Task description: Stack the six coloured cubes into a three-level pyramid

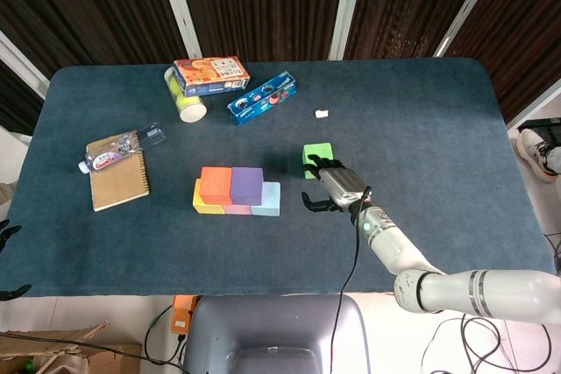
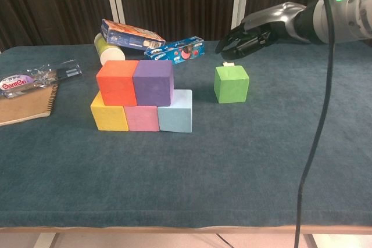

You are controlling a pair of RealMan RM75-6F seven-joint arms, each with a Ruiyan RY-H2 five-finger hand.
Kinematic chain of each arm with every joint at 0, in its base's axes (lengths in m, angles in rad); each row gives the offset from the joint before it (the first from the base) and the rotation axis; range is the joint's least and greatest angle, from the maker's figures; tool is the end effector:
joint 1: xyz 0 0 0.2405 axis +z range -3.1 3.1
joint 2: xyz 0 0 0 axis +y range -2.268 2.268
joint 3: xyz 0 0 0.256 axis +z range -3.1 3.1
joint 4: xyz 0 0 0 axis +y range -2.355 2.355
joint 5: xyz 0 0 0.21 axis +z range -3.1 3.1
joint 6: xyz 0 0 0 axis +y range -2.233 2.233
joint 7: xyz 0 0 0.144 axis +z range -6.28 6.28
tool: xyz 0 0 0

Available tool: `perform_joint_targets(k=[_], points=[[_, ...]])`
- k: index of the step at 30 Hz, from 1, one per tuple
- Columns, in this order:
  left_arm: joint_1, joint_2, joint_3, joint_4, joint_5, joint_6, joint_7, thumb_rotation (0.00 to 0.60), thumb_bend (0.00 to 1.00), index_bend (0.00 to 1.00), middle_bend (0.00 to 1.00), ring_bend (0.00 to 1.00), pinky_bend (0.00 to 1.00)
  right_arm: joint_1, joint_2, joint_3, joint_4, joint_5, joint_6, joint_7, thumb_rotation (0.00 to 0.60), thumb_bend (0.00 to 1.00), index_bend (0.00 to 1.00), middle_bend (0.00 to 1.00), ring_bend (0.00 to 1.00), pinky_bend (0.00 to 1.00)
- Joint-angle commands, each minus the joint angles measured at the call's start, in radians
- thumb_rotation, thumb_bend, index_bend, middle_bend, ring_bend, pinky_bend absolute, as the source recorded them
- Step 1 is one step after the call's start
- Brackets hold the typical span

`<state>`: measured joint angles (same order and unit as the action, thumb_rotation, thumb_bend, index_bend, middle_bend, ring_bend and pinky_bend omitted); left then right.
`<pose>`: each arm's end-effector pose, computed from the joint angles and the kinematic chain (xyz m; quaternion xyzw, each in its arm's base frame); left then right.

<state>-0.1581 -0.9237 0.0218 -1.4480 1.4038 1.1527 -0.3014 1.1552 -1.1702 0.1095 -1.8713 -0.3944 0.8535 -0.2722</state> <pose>-0.3839 0.1868 0.2151 -0.6031 -0.4868 -0.2534 0.5789 -0.0767 -0.3633 0.0532 0.6990 -0.5355 0.3087 0.3596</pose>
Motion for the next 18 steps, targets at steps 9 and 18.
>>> perform_joint_targets(k=[9, 18], points=[[-0.028, -0.010, -0.016, -0.017, -0.030, -0.039, 0.038, 0.559, 0.03, 0.14, 0.01, 0.00, 0.08, 0.016, -0.219, 0.003, 0.330, 0.018, 0.195, -0.270, 0.451, 0.26, 0.07, 0.00, 0.00, 0.00], [-0.048, -0.020, -0.026, 0.007, -0.072, -0.093, 0.032, 0.561, 0.03, 0.14, 0.01, 0.00, 0.08, 0.054, -0.361, -0.003, 0.563, 0.130, 0.069, -0.430, 0.452, 0.23, 0.05, 0.00, 0.00, 0.00]])
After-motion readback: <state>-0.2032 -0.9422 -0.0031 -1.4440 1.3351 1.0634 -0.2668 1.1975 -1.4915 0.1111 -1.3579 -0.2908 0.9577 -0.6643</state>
